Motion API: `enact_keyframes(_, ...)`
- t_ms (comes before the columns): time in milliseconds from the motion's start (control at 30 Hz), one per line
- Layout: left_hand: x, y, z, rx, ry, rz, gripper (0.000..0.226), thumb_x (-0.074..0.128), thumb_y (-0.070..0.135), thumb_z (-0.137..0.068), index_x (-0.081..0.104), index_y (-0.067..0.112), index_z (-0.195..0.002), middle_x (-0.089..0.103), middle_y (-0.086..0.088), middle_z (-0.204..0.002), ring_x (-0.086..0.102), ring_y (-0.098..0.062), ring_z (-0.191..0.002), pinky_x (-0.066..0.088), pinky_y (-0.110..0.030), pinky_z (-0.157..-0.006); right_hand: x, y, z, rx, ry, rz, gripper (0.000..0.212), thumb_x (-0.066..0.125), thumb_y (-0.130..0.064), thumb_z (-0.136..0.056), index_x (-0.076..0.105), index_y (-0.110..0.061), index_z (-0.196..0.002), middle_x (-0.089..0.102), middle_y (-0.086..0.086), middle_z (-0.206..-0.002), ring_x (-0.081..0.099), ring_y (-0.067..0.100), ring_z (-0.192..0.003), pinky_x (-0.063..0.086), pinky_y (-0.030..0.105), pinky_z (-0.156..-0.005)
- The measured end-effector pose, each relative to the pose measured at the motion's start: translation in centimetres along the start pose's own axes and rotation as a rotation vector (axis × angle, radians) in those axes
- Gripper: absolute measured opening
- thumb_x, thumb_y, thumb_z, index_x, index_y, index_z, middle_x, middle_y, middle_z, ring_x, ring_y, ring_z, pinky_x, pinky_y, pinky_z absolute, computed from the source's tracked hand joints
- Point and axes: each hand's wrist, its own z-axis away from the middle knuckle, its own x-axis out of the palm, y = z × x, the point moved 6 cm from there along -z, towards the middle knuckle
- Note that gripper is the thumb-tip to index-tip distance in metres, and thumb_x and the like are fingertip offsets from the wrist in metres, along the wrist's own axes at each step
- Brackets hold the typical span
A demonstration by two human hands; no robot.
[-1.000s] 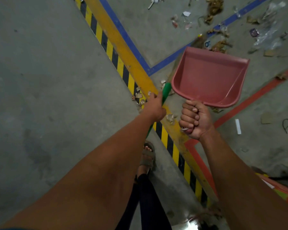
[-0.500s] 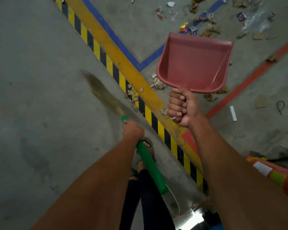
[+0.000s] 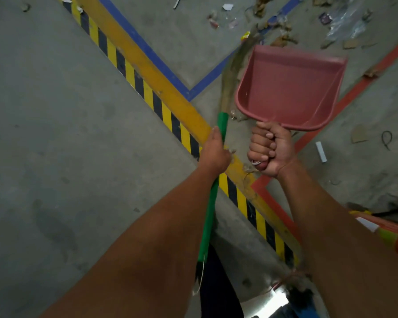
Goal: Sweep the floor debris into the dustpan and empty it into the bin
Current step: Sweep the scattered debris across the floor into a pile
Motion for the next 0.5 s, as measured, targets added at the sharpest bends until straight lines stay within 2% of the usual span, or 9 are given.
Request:
enact_keyframes(67,-1.2,-2.1,0.9,-0.049,0.069,-0.015,0.077,0.059,0.013,-0.089,0.024,0.004,-0.157,0.039,-0.021,-0.155,0.046,-0.043,-0.134,0.044,-0.051,-0.106,0.2,0.2,0.0,-0.003,0.003,-0.010,0.042,0.042,-0.023,-0.098,0.038,-0.024,-0.056,0.027,-0.010,-0.037,0.022,0.005,-0.027,0.021,0.019,-0.032)
enact_keyframes(167,-2.5,-5.6,2.7,-0.229,0.152,-0.011,0.080,0.058,0.009,-0.094,0.013,0.003,-0.161,0.026,-0.016,-0.163,0.040,-0.036,-0.143,0.040,-0.048,-0.115,0.3,0.8,-0.3,0.006,-0.011,-0.019,0.041,0.042,-0.022,-0.098,0.037,-0.024,-0.057,0.027,-0.010,-0.037,0.022,0.005,-0.027,0.021,0.019,-0.032)
enact_keyframes(267,-2.7,-8.8,4.0,-0.437,0.127,-0.072,0.083,0.058,0.016,-0.097,0.007,-0.002,-0.161,0.022,-0.015,-0.166,0.041,-0.035,-0.143,0.041,-0.045,-0.114,0.2,1.4,-0.6,0.018,-0.019,-0.017,0.041,0.043,-0.022,-0.098,0.036,-0.024,-0.058,0.027,-0.010,-0.037,0.022,0.005,-0.027,0.020,0.019,-0.033)
enact_keyframes(367,-1.9,-9.6,3.6,-0.535,0.015,-0.171,0.063,0.058,0.022,-0.099,0.034,-0.008,-0.149,0.046,-0.021,-0.149,0.054,-0.036,-0.130,0.048,-0.040,-0.102,-0.3,1.8,-0.8,0.036,-0.002,-0.004,0.042,0.042,-0.022,-0.099,0.035,-0.024,-0.058,0.026,-0.010,-0.037,0.022,0.005,-0.027,0.019,0.019,-0.033)
enact_keyframes(433,-1.0,-8.5,2.7,-0.469,-0.074,-0.239,0.044,0.053,0.025,-0.102,0.051,-0.003,-0.136,0.057,-0.020,-0.136,0.059,-0.035,-0.123,0.050,-0.038,-0.093,-0.7,2.2,-0.9,0.046,0.011,0.011,0.042,0.042,-0.022,-0.099,0.036,-0.024,-0.058,0.026,-0.010,-0.037,0.022,0.005,-0.027,0.020,0.019,-0.033)
enact_keyframes(500,-0.3,-6.8,1.4,-0.355,-0.119,-0.262,0.037,0.051,0.026,-0.102,0.055,0.002,-0.129,0.061,-0.020,-0.130,0.062,-0.037,-0.117,0.049,-0.040,-0.087,-0.8,2.4,-1.0,0.053,0.017,0.022,0.042,0.042,-0.022,-0.099,0.037,-0.024,-0.058,0.026,-0.010,-0.037,0.021,0.005,-0.027,0.019,0.020,-0.033)
